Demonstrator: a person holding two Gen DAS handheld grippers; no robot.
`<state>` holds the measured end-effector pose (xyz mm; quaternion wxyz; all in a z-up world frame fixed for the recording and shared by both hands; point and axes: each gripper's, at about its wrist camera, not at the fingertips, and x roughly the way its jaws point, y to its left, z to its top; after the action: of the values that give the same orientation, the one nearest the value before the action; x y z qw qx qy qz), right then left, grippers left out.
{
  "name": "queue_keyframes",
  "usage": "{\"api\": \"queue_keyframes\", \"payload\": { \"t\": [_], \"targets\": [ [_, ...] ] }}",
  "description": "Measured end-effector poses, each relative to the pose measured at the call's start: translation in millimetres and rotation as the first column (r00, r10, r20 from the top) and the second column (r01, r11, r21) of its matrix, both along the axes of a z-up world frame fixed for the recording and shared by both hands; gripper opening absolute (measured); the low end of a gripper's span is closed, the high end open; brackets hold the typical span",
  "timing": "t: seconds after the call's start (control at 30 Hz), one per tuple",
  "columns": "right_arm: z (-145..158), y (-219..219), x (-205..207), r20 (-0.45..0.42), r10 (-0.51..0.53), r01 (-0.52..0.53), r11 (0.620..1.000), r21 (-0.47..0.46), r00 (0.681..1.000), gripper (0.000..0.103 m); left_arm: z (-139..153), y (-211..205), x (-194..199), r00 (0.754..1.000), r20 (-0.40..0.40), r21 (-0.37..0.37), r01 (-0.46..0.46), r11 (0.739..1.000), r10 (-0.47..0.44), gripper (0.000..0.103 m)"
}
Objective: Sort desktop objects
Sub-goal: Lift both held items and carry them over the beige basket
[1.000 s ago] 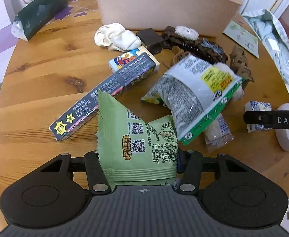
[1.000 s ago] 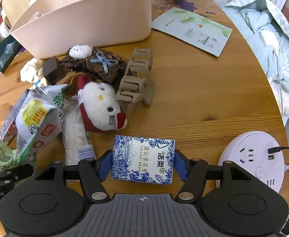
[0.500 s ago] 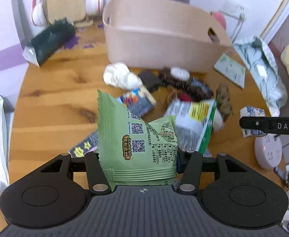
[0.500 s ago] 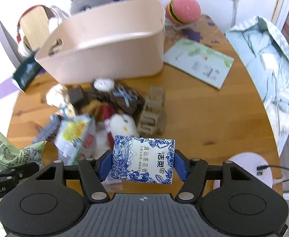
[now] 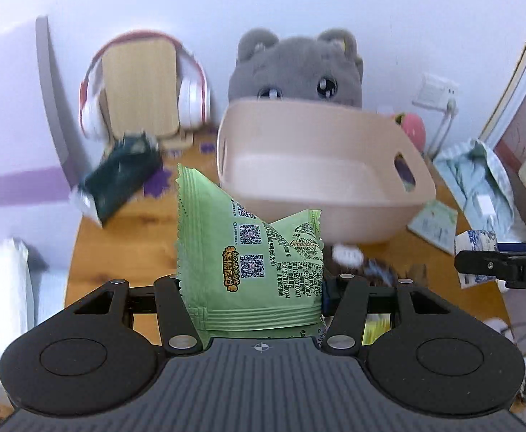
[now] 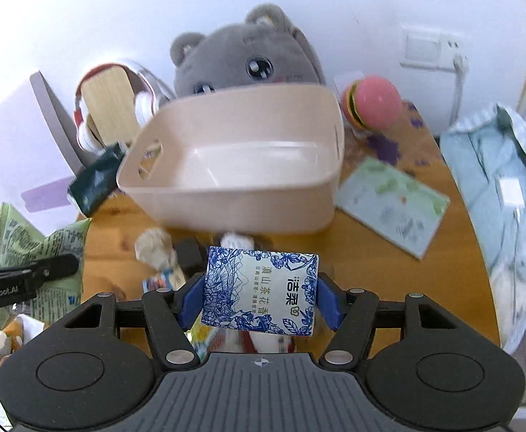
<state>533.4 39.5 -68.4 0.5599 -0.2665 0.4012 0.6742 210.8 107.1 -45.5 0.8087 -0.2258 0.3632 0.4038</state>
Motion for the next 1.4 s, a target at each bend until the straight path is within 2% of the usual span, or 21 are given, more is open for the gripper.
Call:
{"api": "queue_keyframes", "payload": {
  "t": [0.2, 0.33, 0.53, 0.67, 0.83, 1.07, 1.4],
  "targets": [
    [21.0, 38.4, -4.5, 0.028, 0.023, -0.025, 0.997, 0.07, 0.999, 0.062, 16.2, 31.9, 27.3, 1.0, 0.01, 0.069, -0.015, 0.997, 0.015, 0.055],
    [24.1, 70.3, -4.8, 0.021, 0.03, -0.031, 0.997, 0.071, 0.999, 0.062, 21.4, 56.3, 47.5, 1.0, 0.016, 0.1, -0.015, 0.995, 0.014, 0.055],
    [18.6, 105.9, -3.5, 0.039, 0.025, -0.028, 0.996, 0.086, 0.999, 0.062, 16.0, 87.2, 77.2, 1.0, 0.017, 0.092, -0.027, 0.995, 0.025, 0.055],
    [8.9, 129.2, 2.3, 0.007, 0.018, -0.019, 0.998, 0.062, 1.0, 0.062, 3.0, 101.4, 93.6, 0.999, 0.01, 0.083, -0.033, 0.996, 0.033, 0.055],
    [-3.6, 156.9, 4.0, 0.05, 0.004, -0.007, 0.999, 0.052, 0.999, 0.062, -21.4, 120.1, 111.3, 0.998, -0.025, 0.048, -0.061, 0.997, 0.062, 0.055],
    [-48.6, 188.9, 8.4, 0.035, -0.034, 0.037, 0.996, -0.077, 0.999, 0.062, -47.5, 142.3, 131.1, 0.994, -0.056, -0.001, -0.089, 0.996, 0.089, 0.055],
    [-73.3, 203.1, -3.2, 0.097, -0.018, 0.031, 0.992, -0.126, 0.995, 0.062, -70.0, 155.5, 147.8, 0.986, -0.12, -0.033, -0.116, 0.993, 0.112, 0.056]
  ]
}}
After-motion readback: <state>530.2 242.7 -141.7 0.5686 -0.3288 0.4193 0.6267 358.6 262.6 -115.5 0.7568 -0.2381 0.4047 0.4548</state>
